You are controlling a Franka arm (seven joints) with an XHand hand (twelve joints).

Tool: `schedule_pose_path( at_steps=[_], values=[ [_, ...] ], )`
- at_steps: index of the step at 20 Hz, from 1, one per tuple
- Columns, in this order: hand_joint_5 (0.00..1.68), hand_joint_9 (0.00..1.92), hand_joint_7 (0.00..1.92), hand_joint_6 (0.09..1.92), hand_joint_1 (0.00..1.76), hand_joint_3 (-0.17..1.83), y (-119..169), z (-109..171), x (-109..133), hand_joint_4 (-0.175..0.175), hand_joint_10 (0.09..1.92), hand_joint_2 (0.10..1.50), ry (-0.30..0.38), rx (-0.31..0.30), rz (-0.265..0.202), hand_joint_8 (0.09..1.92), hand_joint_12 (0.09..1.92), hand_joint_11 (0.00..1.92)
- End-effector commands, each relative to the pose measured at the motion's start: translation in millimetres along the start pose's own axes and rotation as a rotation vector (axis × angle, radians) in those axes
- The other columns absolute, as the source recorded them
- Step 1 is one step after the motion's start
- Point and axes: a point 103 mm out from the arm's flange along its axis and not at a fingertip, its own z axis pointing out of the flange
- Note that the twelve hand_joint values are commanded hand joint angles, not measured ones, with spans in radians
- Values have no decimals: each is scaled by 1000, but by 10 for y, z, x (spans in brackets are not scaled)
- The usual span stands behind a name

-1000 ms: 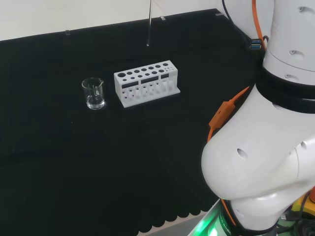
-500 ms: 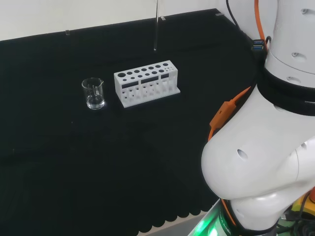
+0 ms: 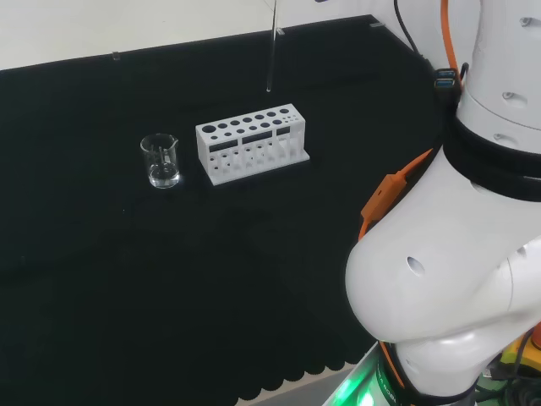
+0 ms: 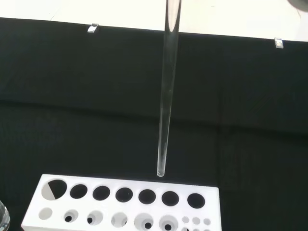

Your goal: Put the glass rod back on the white test tube rack.

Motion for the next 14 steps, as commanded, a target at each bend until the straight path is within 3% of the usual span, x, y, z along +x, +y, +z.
schedule_pose_path(
  at_steps=[1,14],
  values=[
    [1092,1750,1560,878,1185,-175,20,111,-41,-175,556,1147,8,14,0,721,925,1697],
    [1093,1750,1561,876,1185,-175,11,93,-55,-175,556,1146,16,-1,-5,720,925,1697]
  ],
)
